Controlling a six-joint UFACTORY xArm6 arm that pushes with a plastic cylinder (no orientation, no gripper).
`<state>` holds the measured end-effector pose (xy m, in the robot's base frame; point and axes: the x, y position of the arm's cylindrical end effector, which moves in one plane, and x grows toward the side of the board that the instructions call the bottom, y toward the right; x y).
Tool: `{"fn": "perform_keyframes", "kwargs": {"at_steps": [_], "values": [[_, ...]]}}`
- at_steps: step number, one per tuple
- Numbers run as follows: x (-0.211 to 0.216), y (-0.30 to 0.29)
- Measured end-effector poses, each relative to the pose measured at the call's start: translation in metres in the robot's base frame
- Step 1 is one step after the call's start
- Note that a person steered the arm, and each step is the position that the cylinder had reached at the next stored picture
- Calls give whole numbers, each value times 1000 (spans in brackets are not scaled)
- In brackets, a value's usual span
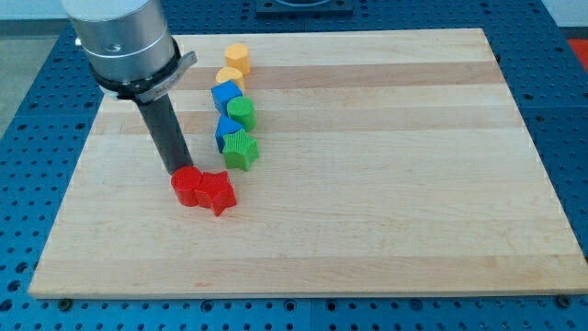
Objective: Move the red star closer to the yellow hexagon
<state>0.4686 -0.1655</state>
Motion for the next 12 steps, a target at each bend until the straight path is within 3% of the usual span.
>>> {"fn": "perform_keyframes", "kwargs": {"at_steps": [1, 4, 6, 7, 10, 12], "values": [[29, 0], [51, 12], [38, 17], [5, 1], [-7, 3], [24, 27]]}}
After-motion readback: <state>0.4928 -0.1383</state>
